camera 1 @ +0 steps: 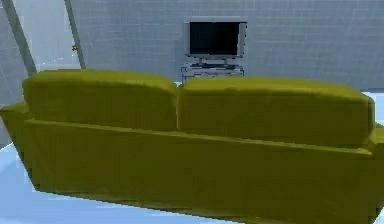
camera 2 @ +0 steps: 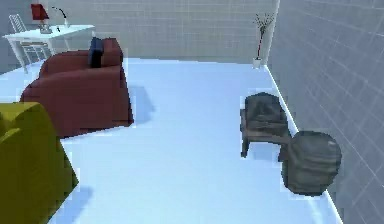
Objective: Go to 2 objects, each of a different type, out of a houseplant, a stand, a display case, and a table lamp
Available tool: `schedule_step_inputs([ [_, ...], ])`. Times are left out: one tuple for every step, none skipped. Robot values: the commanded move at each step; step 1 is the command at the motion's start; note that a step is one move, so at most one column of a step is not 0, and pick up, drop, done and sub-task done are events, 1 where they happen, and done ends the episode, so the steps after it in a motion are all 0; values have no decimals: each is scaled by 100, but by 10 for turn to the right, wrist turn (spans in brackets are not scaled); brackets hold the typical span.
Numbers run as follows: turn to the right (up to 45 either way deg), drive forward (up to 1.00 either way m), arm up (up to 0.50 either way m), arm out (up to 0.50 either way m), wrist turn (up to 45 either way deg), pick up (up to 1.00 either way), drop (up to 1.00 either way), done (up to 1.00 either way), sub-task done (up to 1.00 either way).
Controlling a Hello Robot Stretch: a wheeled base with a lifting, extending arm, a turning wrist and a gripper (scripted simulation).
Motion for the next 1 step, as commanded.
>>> schedule_step_inputs([
  [450,0,0,0,0,0,0,0,0],
])
